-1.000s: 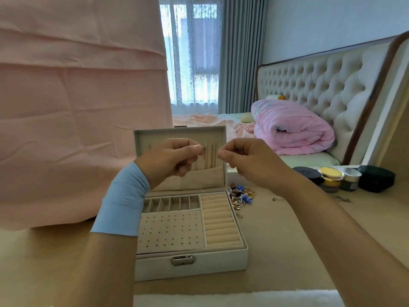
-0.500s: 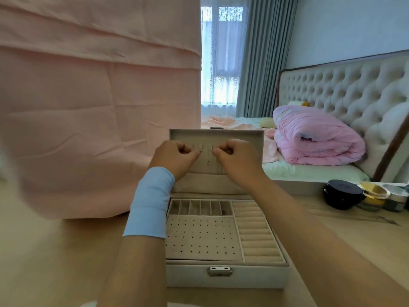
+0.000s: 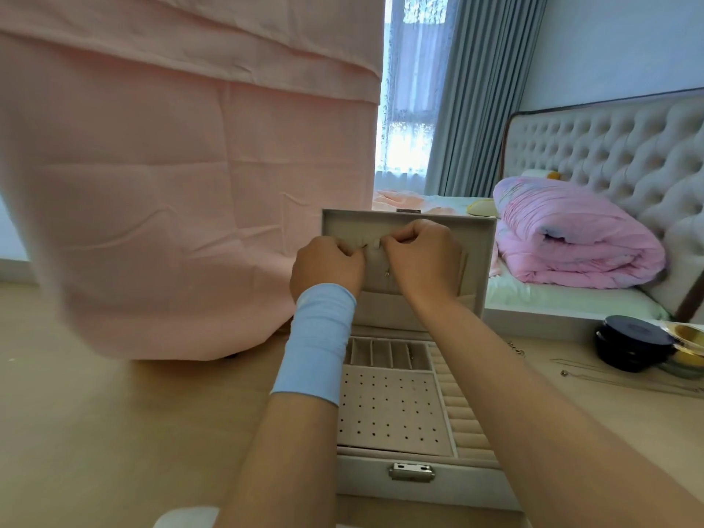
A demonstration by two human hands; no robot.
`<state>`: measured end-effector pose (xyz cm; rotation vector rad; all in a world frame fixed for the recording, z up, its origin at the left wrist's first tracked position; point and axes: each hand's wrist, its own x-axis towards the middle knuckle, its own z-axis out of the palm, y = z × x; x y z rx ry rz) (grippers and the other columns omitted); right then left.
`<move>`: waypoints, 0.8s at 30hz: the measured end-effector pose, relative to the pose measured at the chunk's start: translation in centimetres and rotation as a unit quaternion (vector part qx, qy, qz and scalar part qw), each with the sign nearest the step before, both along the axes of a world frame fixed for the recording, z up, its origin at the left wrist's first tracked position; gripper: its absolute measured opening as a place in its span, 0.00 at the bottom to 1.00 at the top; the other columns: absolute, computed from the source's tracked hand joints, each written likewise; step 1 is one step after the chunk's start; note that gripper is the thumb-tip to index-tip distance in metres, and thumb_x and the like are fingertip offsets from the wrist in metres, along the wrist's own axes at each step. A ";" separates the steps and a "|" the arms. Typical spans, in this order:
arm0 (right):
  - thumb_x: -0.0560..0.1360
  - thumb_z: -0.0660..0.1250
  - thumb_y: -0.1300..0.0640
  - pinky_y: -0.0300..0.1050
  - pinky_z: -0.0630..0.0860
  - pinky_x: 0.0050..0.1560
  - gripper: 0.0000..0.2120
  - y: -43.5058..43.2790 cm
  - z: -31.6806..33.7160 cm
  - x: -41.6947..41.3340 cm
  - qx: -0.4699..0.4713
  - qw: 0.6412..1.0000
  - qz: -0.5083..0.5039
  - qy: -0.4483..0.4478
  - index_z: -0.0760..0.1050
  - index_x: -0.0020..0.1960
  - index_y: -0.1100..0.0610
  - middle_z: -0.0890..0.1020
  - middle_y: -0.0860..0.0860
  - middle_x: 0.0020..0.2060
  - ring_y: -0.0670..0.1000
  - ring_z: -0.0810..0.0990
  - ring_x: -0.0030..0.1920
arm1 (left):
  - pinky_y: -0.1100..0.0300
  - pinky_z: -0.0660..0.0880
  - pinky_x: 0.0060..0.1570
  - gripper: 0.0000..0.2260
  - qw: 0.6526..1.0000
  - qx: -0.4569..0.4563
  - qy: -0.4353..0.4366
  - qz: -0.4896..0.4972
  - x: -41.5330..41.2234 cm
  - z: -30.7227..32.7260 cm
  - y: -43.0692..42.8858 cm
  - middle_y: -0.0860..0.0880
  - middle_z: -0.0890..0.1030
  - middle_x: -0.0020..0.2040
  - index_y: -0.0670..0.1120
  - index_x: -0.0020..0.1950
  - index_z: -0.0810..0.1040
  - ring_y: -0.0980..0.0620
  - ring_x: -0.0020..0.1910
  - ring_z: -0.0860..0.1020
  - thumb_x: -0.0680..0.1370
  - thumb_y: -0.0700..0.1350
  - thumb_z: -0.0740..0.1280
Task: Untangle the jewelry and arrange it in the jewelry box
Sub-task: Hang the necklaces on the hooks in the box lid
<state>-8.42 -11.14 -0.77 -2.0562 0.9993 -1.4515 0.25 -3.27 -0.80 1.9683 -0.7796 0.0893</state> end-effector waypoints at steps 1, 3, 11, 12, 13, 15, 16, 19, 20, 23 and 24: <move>0.74 0.72 0.57 0.35 0.70 0.38 0.03 0.1 0.0 -0.1 -0.001 1.000 0.000 0.005 0.84 0.43 0.54 0.82 0.46 0.37 0.46 0.80 0.41 | 0.62 0.62 0.28 0.15 1.000 0.005 0.004 -0.002 -0.1 0.0 0.0 0.49 0.74 0.29 0.47 0.29 0.72 0.51 0.30 0.71 0.76 0.48 0.65; 0.73 0.72 0.59 0.37 0.71 0.37 0.04 0.1 -0.3 -0.2 -0.006 1.000 0.005 0.026 0.84 0.41 0.55 0.83 0.47 0.37 0.47 0.80 0.41 | 0.62 0.63 0.29 0.14 1.000 0.019 0.012 -0.010 -0.1 0.1 0.0 0.48 0.74 0.29 0.46 0.30 0.72 0.50 0.30 0.71 0.76 0.46 0.64; 0.75 0.73 0.55 0.43 0.77 0.47 0.03 0.3 -1.4 -1.3 0.019 0.996 0.043 0.071 0.84 0.43 0.53 0.81 0.43 0.37 0.46 0.81 0.44 | 0.60 0.70 0.34 0.10 0.999 0.013 0.022 -0.035 0.7 0.8 0.9 0.47 0.78 0.34 0.44 0.35 0.77 0.45 0.38 0.77 0.74 0.46 0.66; 0.75 0.73 0.54 0.42 0.77 0.46 0.03 0.2 -1.0 -1.2 0.007 0.998 0.041 0.054 0.84 0.44 0.54 0.82 0.44 0.37 0.46 0.81 0.43 | 0.59 0.71 0.36 0.10 1.000 -0.007 0.008 -0.023 0.7 0.9 1.0 0.45 0.80 0.37 0.42 0.38 0.79 0.46 0.39 0.77 0.74 0.47 0.66; 0.75 0.73 0.54 0.41 0.76 0.45 0.04 0.1 -0.5 -1.1 -0.004 0.999 0.036 0.038 0.84 0.44 0.54 0.83 0.46 0.38 0.46 0.80 0.42 | 0.58 0.72 0.39 0.10 0.999 -0.028 0.001 -0.015 0.7 0.9 0.9 0.45 0.81 0.39 0.42 0.40 0.81 0.46 0.41 0.78 0.75 0.47 0.66; 0.76 0.72 0.54 0.37 0.72 0.40 0.04 0.0 0.4 -0.7 -0.022 0.999 0.025 0.025 0.84 0.45 0.54 0.83 0.46 0.38 0.44 0.79 0.41 | 0.58 0.72 0.41 0.11 0.999 -0.052 -0.001 -0.010 0.4 0.8 0.8 0.45 0.83 0.41 0.42 0.42 0.82 0.46 0.43 0.79 0.75 0.49 0.66; 0.76 0.72 0.54 0.35 0.70 0.39 0.04 0.0 0.7 -0.4 -0.025 0.999 0.019 0.025 0.84 0.44 0.53 0.83 0.46 0.38 0.44 0.79 0.41 | 0.59 0.71 0.40 0.11 0.999 -0.050 -0.003 -0.005 0.3 0.7 0.7 0.46 0.83 0.41 0.43 0.42 0.82 0.47 0.43 0.79 0.75 0.49 0.66; 0.75 0.72 0.57 0.31 0.66 0.36 0.04 0.1 1.0 0.2 -0.018 1.000 0.003 0.012 0.85 0.43 0.54 0.85 0.47 0.39 0.44 0.78 0.40 | 0.61 0.67 0.36 0.11 0.999 -0.026 -0.009 0.022 0.0 0.5 0.3 0.48 0.81 0.37 0.45 0.40 0.81 0.48 0.37 0.77 0.76 0.51 0.65; 0.74 0.71 0.58 0.29 0.65 0.35 0.05 0.2 1.0 0.4 -0.019 1.000 -0.003 0.007 0.85 0.43 0.54 0.85 0.47 0.39 0.44 0.77 0.40 | 0.61 0.66 0.34 0.11 0.999 -0.017 -0.009 0.032 0.0 0.5 0.1 0.48 0.80 0.36 0.46 0.38 0.80 0.49 0.35 0.76 0.75 0.51 0.64; 0.74 0.70 0.60 0.28 0.64 0.34 0.06 0.3 1.0 0.6 -0.020 1.000 -0.010 0.008 0.86 0.42 0.55 0.83 0.47 0.38 0.44 0.76 0.38 | 0.60 0.65 0.31 0.12 0.999 0.002 -0.013 0.045 0.0 0.6 -0.1 0.49 0.79 0.35 0.46 0.37 0.79 0.49 0.33 0.74 0.76 0.50 0.64; 0.74 0.70 0.61 0.29 0.65 0.34 0.06 0.3 1.0 0.6 -0.020 1.000 -0.010 0.012 0.85 0.42 0.55 0.82 0.47 0.37 0.45 0.76 0.38 | 0.60 0.65 0.32 0.12 0.999 0.010 -0.015 0.042 0.1 0.6 -0.2 0.49 0.79 0.35 0.46 0.37 0.80 0.50 0.33 0.73 0.76 0.50 0.64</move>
